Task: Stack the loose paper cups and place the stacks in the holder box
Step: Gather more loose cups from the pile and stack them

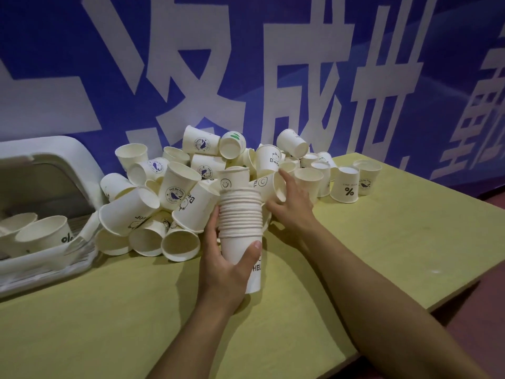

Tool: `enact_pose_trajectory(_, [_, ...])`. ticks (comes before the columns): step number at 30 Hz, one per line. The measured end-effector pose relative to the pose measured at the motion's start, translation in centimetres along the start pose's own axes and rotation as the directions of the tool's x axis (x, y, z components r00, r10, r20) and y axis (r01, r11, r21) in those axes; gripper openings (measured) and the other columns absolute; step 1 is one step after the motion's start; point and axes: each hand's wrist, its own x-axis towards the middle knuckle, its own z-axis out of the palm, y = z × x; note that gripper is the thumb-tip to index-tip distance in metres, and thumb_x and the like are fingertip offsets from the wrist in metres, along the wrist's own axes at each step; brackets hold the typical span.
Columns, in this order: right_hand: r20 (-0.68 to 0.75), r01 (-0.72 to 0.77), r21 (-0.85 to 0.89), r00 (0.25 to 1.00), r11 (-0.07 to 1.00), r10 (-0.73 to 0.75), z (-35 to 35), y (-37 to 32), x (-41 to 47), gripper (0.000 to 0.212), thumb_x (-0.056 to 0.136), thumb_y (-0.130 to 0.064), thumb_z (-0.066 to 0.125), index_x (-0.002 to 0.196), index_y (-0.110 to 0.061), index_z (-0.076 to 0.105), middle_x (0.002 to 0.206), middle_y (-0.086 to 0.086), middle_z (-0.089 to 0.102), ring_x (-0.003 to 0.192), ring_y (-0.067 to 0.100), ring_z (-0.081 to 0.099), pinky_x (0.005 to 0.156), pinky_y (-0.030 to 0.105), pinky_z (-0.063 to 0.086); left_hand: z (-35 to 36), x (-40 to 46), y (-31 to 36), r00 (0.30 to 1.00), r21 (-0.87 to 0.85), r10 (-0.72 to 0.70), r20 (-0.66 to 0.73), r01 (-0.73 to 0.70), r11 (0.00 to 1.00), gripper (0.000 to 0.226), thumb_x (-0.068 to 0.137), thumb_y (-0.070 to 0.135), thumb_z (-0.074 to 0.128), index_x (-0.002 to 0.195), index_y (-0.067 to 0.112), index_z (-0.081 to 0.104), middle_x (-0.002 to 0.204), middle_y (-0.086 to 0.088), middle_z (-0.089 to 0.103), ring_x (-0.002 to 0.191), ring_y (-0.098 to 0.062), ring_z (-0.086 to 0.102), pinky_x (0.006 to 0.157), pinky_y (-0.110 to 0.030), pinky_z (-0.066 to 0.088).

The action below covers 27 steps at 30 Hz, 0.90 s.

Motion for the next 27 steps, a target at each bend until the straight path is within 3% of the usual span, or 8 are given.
enact_pose_trajectory(4, [-0.084,0.048,0.005,0.995,0.999,-0.047,-1.2,0.0,0.3,0.069,0.074,-0.038,0.068,0.138,-0.041,0.042,0.133,-0.001,0.053,0.126,0.027,0.043,0.111,0.050,0.032,0.2,0.4,-0.3,1.000,0.031,0.023,0.002,-0.023,0.999,0.089,0.064,0.061,0.074,0.138,0.071,0.026,0.147,0.023,0.046,0.126,-0.008,0.057,0.101,-0.046,0.053])
enact_pose_trajectory(7, [-0.150,0.058,0.238,0.988,0.970,-0.023,-2.7,-0.5,-0.5,0.059,0.072,-0.046,0.063,0.128,-0.038,0.046,0.131,-0.001,0.052,0.120,0.024,0.049,0.102,0.050,0.046,0.3,0.4,-0.3,0.999,0.055,0.031,0.036,-0.033,0.998,0.089,0.066,0.057,0.075,0.140,0.069,0.026,0.147,0.020,0.046,0.123,-0.009,0.058,0.090,-0.030,0.058])
enact_pose_trajectory(9, [-0.144,0.020,0.504,0.988,0.863,0.060,-3.5,-1.1,-1.3,0.056,0.076,-0.044,0.063,0.128,-0.036,0.045,0.129,0.001,0.054,0.117,0.025,0.057,0.097,0.049,0.053,0.3,0.3,-0.5,0.997,0.072,0.032,0.065,-0.037,0.997,0.091,0.066,0.056,0.075,0.143,0.064,0.027,0.145,0.017,0.048,0.118,-0.009,0.060,0.076,-0.019,0.057])
enact_pose_trajectory(13, [-0.007,-0.030,0.833,0.998,0.553,0.065,-3.8,-2.1,-2.1,0.072,0.079,-0.026,0.063,0.146,-0.024,0.034,0.126,0.008,0.056,0.115,0.027,0.062,0.095,0.043,0.056,0.2,0.1,-0.9,0.992,0.192,0.081,0.097,-0.098,0.976,0.096,0.068,0.055,0.078,0.148,0.060,0.025,0.148,0.017,0.045,0.125,-0.012,0.056,0.093,-0.040,0.056])
enact_pose_trajectory(15, [0.073,-0.056,0.883,0.997,0.466,-0.019,-3.9,-2.8,-2.5,0.067,0.080,-0.018,0.057,0.145,-0.016,0.040,0.127,0.012,0.056,0.112,0.027,0.061,0.087,0.037,0.057,0.2,0.0,-0.6,0.985,0.283,0.111,0.135,-0.146,0.948,0.097,0.072,0.048,0.082,0.149,0.060,0.023,0.147,0.019,0.044,0.124,-0.006,0.053,0.094,-0.031,0.051])
enact_pose_trajectory(19, [0.179,-0.075,0.818,0.975,0.570,-0.129,-4.8,-3.9,-3.3,0.057,0.075,-0.021,0.059,0.132,-0.016,0.054,0.117,0.010,0.062,0.104,0.022,0.064,0.083,0.034,0.057,0.0,-0.1,-0.1,0.976,0.347,0.138,0.169,-0.190,0.918,0.098,0.077,0.039,0.083,0.147,0.063,0.019,0.143,0.026,0.037,0.119,-0.002,0.050,0.087,-0.023,0.045])
enact_pose_trajectory(22, [0.219,0.057,0.582,0.950,0.811,-0.224,-6.1,-4.8,-3.7,0.067,0.070,-0.041,0.062,0.135,-0.028,0.053,0.129,0.000,0.058,0.115,0.019,0.062,0.096,0.041,0.056,-0.3,-0.3,0.4,0.979,0.327,0.162,0.126,-0.195,0.924,0.099,0.076,0.040,0.082,0.142,0.072,0.016,0.148,0.025,0.037,0.128,-0.003,0.048,0.096,-0.028,0.048])
enact_pose_trajectory(27, [0.235,0.254,0.342,0.909,0.905,-0.344,-8.4,-8.7,-5.6,0.072,0.069,-0.066,0.053,0.136,-0.042,0.042,0.131,-0.023,0.046,0.117,-0.005,0.049,0.082,0.012,0.048,-0.9,-0.5,1.5,0.978,0.261,0.154,0.138,-0.186,0.947,0.104,0.067,0.053,0.076,0.139,0.076,0.005,0.154,0.020,0.038,0.130,-0.006,0.049,0.102,-0.032,0.047])
